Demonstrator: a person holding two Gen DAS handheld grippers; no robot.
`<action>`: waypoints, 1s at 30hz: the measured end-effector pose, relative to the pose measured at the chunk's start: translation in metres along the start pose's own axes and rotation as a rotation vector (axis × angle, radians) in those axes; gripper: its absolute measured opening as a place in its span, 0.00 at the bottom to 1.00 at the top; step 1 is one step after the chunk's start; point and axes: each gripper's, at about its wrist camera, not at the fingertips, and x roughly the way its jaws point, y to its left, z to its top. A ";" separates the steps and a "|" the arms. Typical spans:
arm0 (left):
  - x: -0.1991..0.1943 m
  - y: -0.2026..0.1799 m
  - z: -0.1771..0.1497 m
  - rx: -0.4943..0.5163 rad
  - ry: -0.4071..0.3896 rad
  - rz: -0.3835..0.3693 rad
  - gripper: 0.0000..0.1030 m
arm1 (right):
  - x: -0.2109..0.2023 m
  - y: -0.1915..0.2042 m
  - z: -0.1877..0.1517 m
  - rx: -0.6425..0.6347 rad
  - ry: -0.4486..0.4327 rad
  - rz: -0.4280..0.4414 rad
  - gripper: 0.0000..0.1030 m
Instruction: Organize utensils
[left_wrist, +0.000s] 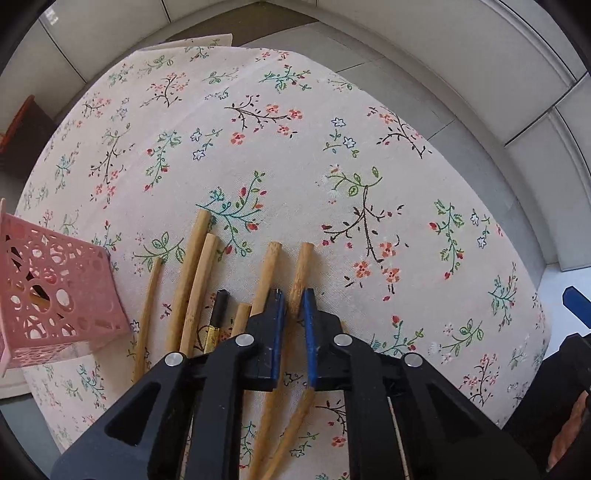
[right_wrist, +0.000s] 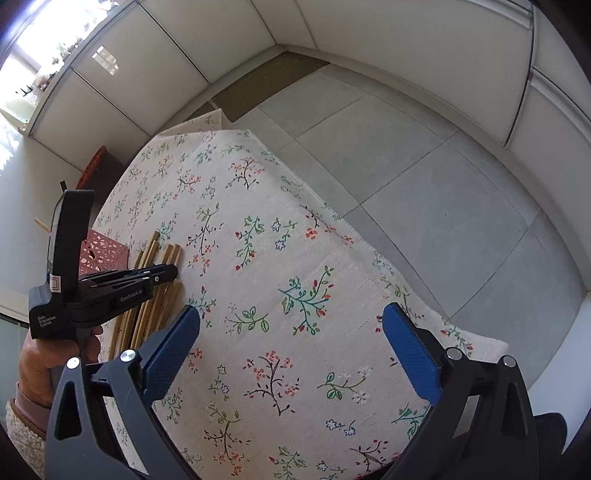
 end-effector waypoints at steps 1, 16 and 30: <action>-0.002 -0.003 -0.002 0.002 -0.009 0.019 0.06 | 0.004 0.002 -0.001 0.016 0.023 -0.004 0.93; -0.186 0.037 -0.093 -0.102 -0.344 0.048 0.06 | 0.119 0.144 0.007 -0.211 0.387 -0.226 0.54; -0.260 0.042 -0.121 -0.158 -0.553 0.037 0.06 | 0.038 0.143 0.028 -0.254 0.166 -0.136 0.07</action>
